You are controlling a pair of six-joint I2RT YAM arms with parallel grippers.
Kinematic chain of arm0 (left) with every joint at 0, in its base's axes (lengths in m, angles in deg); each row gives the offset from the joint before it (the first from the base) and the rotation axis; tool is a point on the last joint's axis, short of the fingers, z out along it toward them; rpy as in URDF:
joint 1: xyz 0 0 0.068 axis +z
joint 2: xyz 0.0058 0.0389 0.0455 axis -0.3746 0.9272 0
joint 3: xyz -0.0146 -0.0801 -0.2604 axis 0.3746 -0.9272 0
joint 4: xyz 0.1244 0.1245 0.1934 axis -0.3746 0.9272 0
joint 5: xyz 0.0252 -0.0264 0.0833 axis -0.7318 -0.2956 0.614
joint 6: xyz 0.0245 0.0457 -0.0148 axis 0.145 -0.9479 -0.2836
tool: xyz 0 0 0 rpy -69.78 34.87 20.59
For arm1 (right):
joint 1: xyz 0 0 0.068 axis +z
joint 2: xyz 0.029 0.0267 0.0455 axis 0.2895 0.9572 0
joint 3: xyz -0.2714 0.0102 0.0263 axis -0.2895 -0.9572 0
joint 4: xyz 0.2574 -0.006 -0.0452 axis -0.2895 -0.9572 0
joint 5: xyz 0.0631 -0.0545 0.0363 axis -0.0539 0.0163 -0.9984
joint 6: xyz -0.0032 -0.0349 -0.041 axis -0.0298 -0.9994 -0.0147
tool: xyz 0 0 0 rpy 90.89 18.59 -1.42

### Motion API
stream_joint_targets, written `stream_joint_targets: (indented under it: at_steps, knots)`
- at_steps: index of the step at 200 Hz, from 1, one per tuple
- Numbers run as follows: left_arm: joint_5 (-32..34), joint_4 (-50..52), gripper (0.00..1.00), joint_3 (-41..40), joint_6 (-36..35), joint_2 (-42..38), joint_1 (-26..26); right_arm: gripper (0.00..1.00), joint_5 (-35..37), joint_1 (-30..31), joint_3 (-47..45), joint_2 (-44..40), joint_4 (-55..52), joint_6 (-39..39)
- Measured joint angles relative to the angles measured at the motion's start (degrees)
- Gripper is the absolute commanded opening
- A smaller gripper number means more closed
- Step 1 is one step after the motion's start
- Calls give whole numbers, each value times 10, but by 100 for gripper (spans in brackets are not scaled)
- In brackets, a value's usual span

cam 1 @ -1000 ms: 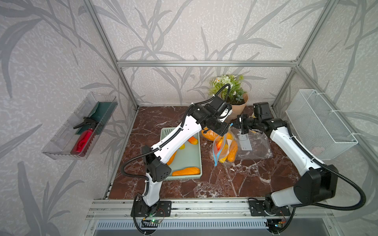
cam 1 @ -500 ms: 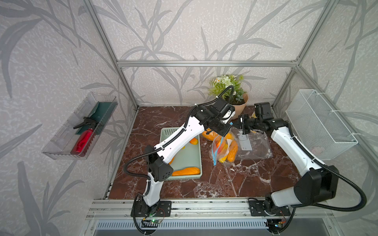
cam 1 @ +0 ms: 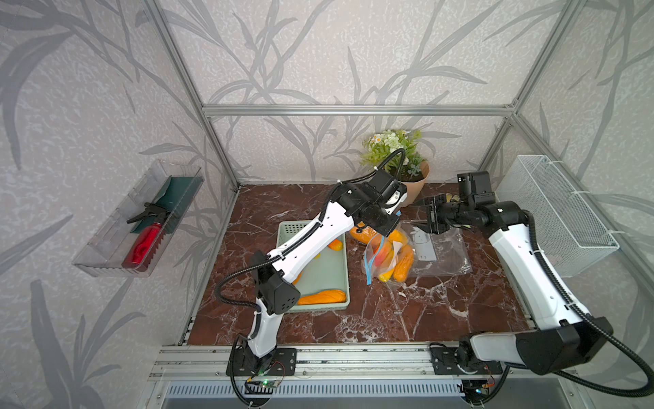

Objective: Place the mango in a zip-top bag and seal the zipper
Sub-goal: Adjust the zipper food storage bag at the center of the board.

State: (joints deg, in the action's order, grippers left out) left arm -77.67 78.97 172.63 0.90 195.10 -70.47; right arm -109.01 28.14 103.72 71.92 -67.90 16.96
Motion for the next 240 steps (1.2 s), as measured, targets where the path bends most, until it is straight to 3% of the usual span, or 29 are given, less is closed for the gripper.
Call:
stream_joint_targets:
  at_steps: [143,164,226,240]
  knots:
    - [57,-77,0,-50,-72,-27,-32,51,-34,7,10,35,-17,15]
    - [61,-84,0,-56,-75,-30,-34,45,-36,7,10,41,-17,15]
    - [63,-92,0,-64,-93,-37,-46,14,-38,7,10,51,-12,12]
    - [63,-92,0,-64,-96,-37,-47,12,-37,7,10,51,-11,13]
